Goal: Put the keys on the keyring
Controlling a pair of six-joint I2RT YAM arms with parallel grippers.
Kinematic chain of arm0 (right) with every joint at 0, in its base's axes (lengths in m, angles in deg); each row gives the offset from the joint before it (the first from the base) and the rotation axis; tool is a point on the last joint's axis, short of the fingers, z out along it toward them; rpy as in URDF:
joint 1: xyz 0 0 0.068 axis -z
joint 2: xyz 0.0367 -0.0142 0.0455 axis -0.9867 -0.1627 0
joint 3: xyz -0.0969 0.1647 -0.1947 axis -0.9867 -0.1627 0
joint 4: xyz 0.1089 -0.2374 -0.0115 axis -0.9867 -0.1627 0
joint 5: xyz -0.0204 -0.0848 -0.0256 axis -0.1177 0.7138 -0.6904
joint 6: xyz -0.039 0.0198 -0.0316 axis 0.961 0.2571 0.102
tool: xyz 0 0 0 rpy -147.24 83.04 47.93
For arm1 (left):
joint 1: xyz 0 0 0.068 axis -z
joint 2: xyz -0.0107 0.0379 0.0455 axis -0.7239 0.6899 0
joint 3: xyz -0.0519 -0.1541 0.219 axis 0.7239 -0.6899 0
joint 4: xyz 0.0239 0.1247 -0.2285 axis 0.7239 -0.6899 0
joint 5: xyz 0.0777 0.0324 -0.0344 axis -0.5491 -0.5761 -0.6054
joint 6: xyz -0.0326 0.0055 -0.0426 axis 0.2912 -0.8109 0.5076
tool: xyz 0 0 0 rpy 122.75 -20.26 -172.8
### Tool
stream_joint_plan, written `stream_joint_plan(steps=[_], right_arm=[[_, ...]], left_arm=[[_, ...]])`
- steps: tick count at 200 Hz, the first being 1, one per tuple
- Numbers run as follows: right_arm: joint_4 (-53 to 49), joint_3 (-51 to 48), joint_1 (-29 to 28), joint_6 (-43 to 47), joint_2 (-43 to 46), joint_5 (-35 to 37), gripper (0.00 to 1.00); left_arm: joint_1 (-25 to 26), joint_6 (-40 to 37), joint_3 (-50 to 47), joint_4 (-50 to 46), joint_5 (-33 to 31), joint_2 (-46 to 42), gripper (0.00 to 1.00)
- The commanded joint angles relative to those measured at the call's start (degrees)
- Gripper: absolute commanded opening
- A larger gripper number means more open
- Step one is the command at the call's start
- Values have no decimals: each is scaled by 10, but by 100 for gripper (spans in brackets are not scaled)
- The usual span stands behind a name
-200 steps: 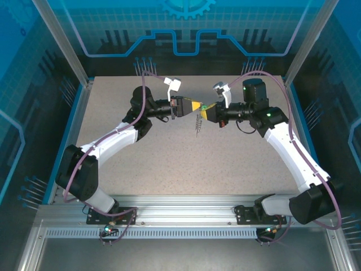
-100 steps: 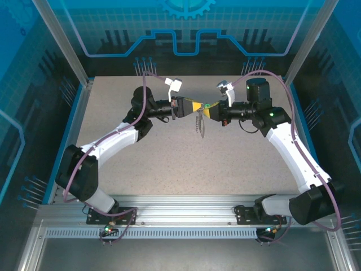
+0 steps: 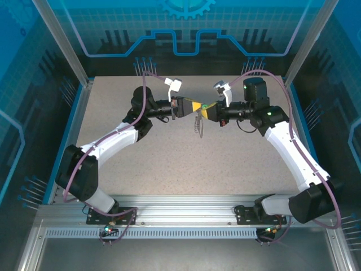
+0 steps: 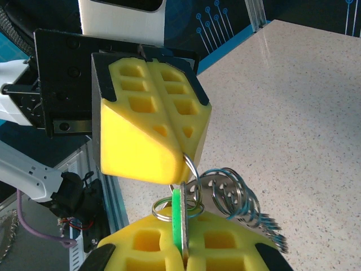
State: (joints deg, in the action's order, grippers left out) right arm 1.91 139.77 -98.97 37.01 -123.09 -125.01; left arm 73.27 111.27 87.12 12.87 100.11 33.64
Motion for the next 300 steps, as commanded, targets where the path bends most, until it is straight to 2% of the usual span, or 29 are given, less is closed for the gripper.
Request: stream_joint_plan(steps=[1,93,104,121,142,173,224,254,300], right_arm=[[-6,21,-7,5,-12,-3,0],[-16,40,13,-2,-14,-2,0],[-22,46,13,-2,-18,-1,0],[-31,55,14,0,-27,0,0],[-34,58,14,1,-35,3,0],[-29,53,18,1,-53,6,0],[-5,61,21,-8,-108,5,0],[12,94,17,-21,-163,-2,0],[48,134,5,-54,-260,7,0]], left_arm=[[7,-17,24,12,13,-12,0],[5,-29,16,-7,3,-13,0],[5,-29,15,-8,2,-14,6],[3,-32,10,-14,-5,-17,25],[-2,-34,0,-18,-16,-27,39],[-13,-40,-12,-32,-33,-42,50],[-55,-64,-34,-90,-76,-84,61],[-76,-73,-44,-118,-91,-107,63],[-79,-81,-47,-144,-97,-121,63]])
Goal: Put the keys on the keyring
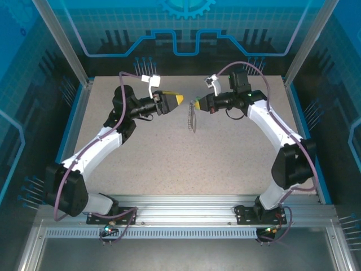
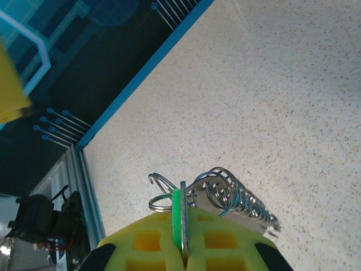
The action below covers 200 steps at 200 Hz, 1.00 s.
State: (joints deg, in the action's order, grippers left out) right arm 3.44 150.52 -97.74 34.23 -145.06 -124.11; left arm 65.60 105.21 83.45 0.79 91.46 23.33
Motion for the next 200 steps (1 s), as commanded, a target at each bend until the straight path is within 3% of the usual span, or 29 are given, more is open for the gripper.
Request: stream_joint_plan(steps=[1,46,200], right_arm=[[33,26,-7,-26,-42,-2,0],[68,-13,9,-40,-105,5,0],[208,-310,13,-93,-33,10,0]], left_arm=[[-3,-21,-10,-24,-11,-18,63],[-2,-22,-11,-40,-13,-26,63],[3,-20,-23,-45,-7,-25,63]])
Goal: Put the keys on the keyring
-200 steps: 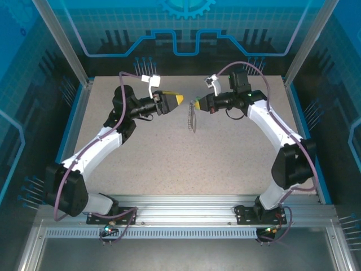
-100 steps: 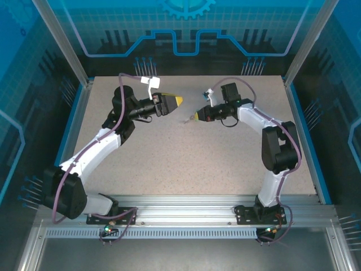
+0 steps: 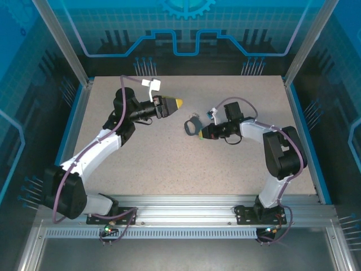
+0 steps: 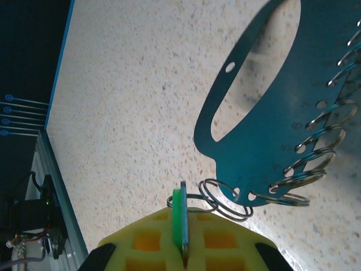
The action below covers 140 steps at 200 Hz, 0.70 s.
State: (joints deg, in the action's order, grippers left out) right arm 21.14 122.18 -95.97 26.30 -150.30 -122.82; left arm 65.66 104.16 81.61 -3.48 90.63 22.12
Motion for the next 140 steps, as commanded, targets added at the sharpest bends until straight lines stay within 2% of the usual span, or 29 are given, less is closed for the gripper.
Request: stream_joint_plan(steps=[1,33,40,59,72,77,81,88,94,102,108,140], right_arm=[[31,-27,-5,-14,20,-2,0],[41,-73,-30,-22,22,5,0],[43,-88,-38,-26,26,11,5],[63,-138,-49,-46,50,11,33],[56,-170,-50,-46,88,12,51],[50,-180,-48,-46,106,12,58],[44,-188,-47,-45,122,12,71],[30,-200,-43,-44,152,16,84],[12,-207,-39,-41,180,20,91],[-13,-211,-31,-40,218,26,97],[-32,-214,-25,-38,247,32,100],[-117,-195,21,-38,376,74,100]], left_arm=[[2,-10,-5,-2,2,-13,63],[3,-6,-8,5,3,-8,63],[4,-5,-8,5,4,-7,63],[5,-3,-9,6,5,-7,64],[6,-3,-9,3,8,-9,69],[6,-3,-10,1,9,-10,72],[7,-4,-10,0,9,-11,74],[7,-5,-12,-4,7,-15,78],[7,-7,-13,-8,5,-18,88],[7,-10,-14,-15,1,-24,97],[7,-13,-16,-22,-4,-30,99],[7,-39,-24,-69,-36,-60,99]])
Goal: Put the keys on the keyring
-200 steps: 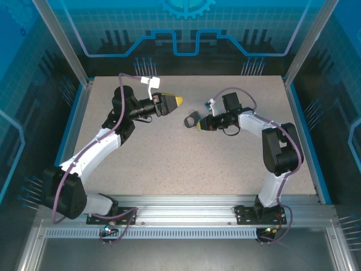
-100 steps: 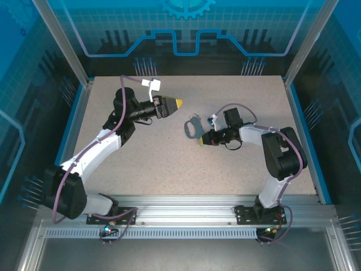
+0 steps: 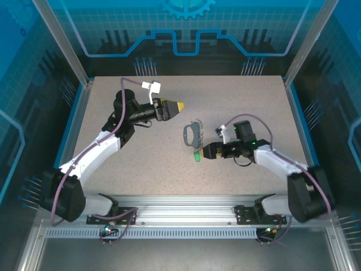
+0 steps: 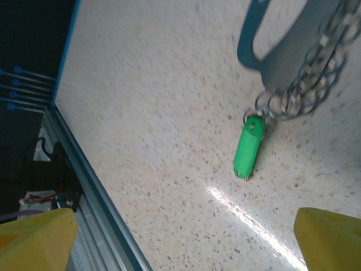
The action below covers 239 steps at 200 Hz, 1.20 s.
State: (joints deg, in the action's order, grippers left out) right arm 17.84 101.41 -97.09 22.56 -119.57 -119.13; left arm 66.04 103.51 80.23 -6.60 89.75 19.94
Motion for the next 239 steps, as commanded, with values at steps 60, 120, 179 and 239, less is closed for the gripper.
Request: stream_joint_plan(steps=[60,120,179,239], right_arm=[[-119,117,99,-21,98,300,100],[47,62,129,24,43,611,100],[320,-81,138,86,-25,659,100],[576,-142,131,180,-140,454,100]], left_arm=[[0,-174,-120,-70,-351,-145,99],[-99,-334,-268,32,-593,-187,99],[-145,-329,-404,244,-584,-93,99],[-179,-352,-357,321,-479,118,99]])
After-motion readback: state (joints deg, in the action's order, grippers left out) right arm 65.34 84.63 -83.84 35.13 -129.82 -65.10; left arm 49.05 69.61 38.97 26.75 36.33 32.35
